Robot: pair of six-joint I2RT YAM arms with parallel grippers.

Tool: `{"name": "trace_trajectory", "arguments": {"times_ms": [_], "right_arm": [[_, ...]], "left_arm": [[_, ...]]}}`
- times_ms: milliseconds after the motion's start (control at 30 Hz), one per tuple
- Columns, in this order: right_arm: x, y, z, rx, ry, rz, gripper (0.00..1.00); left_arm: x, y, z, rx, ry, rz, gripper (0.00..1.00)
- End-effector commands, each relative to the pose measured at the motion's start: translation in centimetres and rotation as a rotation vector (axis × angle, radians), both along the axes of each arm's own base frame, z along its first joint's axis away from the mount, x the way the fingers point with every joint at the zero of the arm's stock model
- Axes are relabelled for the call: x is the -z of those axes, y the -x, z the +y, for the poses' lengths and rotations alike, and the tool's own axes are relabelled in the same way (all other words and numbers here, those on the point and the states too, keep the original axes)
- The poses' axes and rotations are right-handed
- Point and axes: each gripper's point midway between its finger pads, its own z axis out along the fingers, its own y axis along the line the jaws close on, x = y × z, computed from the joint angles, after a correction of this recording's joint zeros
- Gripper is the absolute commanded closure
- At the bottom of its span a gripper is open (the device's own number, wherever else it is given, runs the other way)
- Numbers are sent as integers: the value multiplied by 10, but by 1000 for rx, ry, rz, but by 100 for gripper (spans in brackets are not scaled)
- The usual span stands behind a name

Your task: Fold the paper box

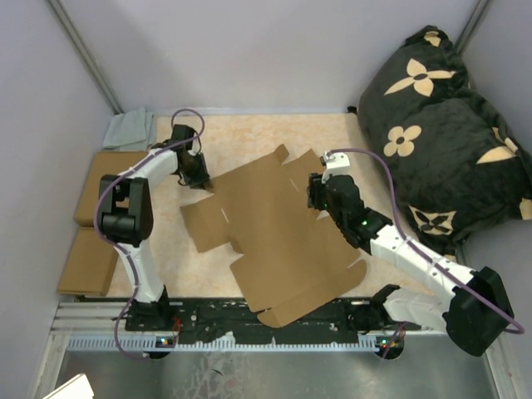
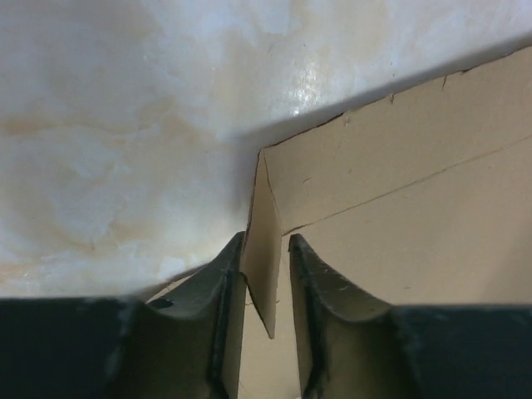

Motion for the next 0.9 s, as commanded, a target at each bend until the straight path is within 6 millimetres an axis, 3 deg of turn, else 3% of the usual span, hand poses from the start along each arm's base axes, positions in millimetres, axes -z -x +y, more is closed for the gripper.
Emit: {"name": "trace_trajectory", "arguments": {"times_ms": [0, 67, 133, 233, 367, 567, 700, 867], "right_arm": [[-24, -2, -1, 25, -45, -59, 49], [-24, -2, -1, 24, -46, -52, 48], [-24, -3, 0, 23, -48, -37, 45], [-25, -6, 0, 20, -55, 7, 40], [-32, -15, -3, 22, -25, 85, 36], [-50, -22, -20, 32, 47, 179, 31], [-73, -18, -31, 33, 101, 188, 31], [-97, -4, -49, 55, 153, 189, 31]], "left_arm": [[-2, 2, -14, 67, 64, 12, 75], [-13, -2, -18, 89, 81, -24, 91], [-29, -7, -24, 134, 106, -83, 100], [-65, -12, -37, 234, 150, -221, 100], [-128, -15, -62, 404, 148, -509, 100], [-200, 5, -91, 596, 30, -865, 100], [-226, 26, -98, 684, -180, -1133, 100], [-242, 39, -91, 677, -240, -1286, 100]]}}
